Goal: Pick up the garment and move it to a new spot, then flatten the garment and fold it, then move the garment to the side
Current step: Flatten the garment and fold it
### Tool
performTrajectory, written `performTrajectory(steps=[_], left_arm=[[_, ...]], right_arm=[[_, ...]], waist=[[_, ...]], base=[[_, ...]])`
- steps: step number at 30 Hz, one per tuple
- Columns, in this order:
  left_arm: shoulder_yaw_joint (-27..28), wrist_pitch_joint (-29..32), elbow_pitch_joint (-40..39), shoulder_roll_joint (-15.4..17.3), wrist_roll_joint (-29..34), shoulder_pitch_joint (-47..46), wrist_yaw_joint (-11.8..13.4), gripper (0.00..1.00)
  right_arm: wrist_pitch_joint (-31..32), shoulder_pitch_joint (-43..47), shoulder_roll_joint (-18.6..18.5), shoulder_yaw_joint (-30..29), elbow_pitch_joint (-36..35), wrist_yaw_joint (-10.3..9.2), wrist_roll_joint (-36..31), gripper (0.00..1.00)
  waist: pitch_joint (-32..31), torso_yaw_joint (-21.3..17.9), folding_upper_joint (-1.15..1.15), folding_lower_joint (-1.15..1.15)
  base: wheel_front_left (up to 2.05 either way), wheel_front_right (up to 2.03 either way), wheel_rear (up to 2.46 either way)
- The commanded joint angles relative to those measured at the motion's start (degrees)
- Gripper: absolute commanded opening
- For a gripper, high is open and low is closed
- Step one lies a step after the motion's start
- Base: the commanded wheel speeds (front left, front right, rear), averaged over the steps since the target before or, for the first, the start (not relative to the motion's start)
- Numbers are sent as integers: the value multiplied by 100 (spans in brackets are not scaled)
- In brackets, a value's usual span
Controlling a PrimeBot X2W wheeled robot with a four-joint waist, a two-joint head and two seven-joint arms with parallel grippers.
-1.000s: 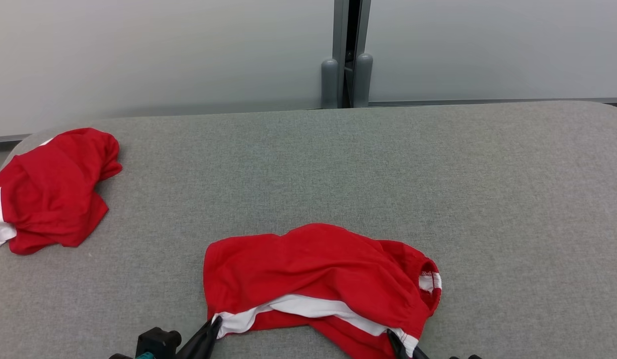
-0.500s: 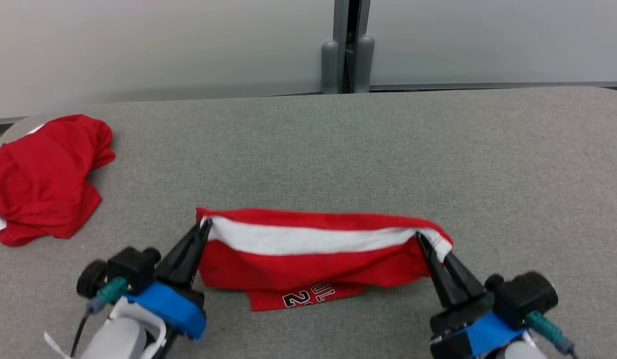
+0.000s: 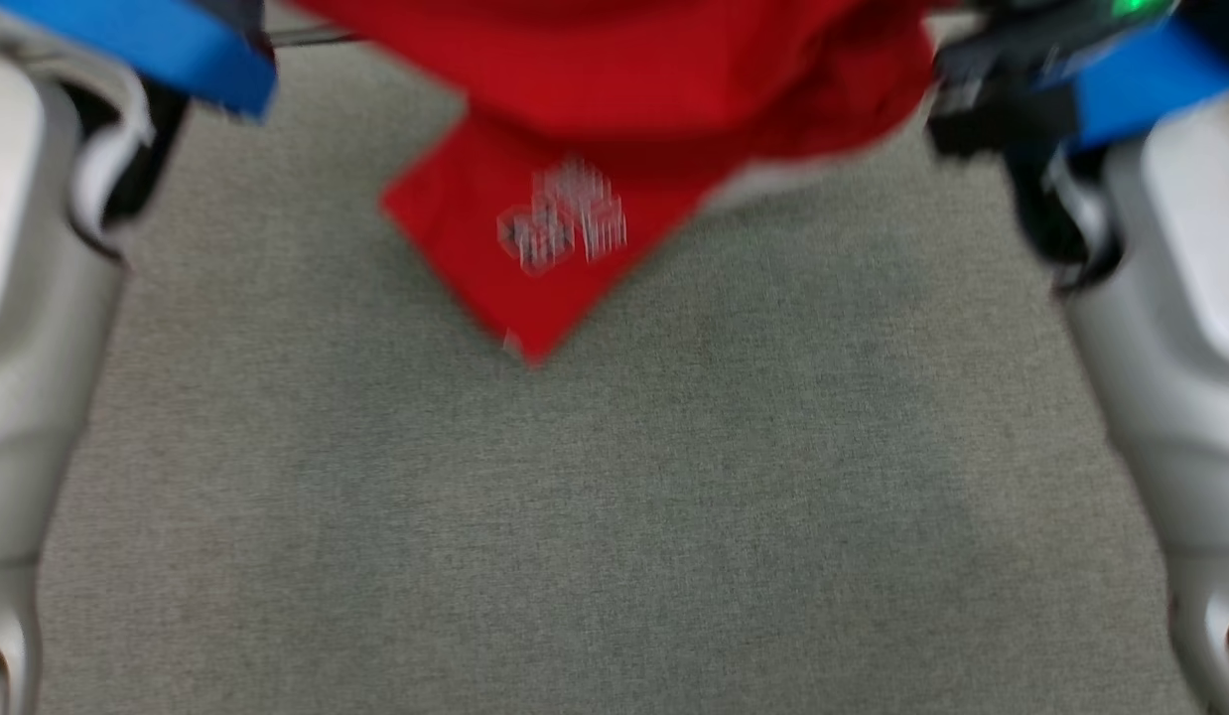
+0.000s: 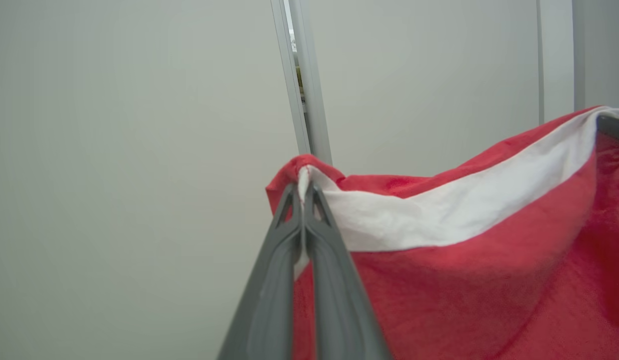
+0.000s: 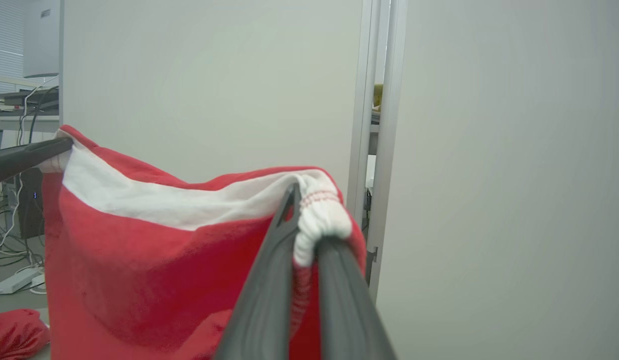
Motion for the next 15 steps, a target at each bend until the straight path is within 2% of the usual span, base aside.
performTrajectory(steps=[1,5,8,11,15], left_arm=[[-15,-102,137,-6,-77,-464,-23,0],[-48,-312,451,-116,-141,-1326,-22,0],[-139,-448,651,-188,-249,-1593,-22,0],[-321,-532,802,-185,-362,-1439,-16,0],[-509,-593,793,-182,-417,-758,-16,0]], right_arm=[[-2,-595,24,-67,247,-2,158,0],[-41,-1728,-114,13,814,-2,307,0],[-62,-2112,-191,181,1070,-2,383,0],[-82,-2090,-282,369,1253,-2,489,0],[-88,-1443,-408,482,1235,-2,636,0]], waist=[[330,-135,0,-2],[520,-138,0,-2],[618,-90,0,-2],[691,-35,0,-2],[746,54,0,-2]], base=[[0,0,0],[0,0,0],[0,0,0],[0,0,0],[0,0,0]])
